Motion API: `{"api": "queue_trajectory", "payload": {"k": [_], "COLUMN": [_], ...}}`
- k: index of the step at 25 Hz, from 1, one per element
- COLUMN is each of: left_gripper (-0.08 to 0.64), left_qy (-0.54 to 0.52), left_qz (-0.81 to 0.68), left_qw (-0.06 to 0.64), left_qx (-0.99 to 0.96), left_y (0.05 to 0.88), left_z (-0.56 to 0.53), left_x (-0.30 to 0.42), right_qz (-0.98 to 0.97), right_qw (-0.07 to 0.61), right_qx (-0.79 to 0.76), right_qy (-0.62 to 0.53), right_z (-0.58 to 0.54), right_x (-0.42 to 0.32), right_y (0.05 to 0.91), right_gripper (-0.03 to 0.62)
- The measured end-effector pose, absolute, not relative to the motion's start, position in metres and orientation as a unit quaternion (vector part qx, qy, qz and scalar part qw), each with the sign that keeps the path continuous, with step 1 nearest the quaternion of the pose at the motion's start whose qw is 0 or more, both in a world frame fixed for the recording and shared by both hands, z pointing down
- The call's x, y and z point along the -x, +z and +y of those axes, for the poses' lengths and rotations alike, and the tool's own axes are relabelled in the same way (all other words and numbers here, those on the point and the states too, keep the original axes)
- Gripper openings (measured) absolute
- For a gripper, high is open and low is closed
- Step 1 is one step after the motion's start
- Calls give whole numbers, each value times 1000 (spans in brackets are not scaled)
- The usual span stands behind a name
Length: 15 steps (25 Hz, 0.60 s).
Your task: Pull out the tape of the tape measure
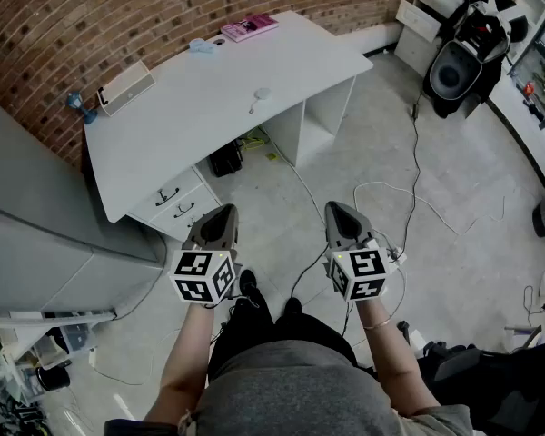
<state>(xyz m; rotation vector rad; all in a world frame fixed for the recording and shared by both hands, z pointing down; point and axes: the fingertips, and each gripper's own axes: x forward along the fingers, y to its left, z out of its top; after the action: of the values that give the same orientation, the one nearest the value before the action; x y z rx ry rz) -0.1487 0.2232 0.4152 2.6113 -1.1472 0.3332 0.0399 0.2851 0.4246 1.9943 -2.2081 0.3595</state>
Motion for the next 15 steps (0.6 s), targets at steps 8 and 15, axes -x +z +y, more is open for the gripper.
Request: {"api": "queue_trajectory", "payload": {"k": [8,15], "left_gripper": [23,25], "left_qy": [93,83], "left_qz": [-400,-423], "left_qw": [122,121], "left_qx": [-903,-894], "left_y": [411,416], "left_z": [243,252], "left_x": [128,123], "right_qz": [-740,-739], "right_qw": [51,35], "right_qx": [-663,-662], "right_qy": [103,118], "right_z": [299,315], "right_x": [-48,-64], "right_y": [409,415], "right_gripper": [2,8]}}
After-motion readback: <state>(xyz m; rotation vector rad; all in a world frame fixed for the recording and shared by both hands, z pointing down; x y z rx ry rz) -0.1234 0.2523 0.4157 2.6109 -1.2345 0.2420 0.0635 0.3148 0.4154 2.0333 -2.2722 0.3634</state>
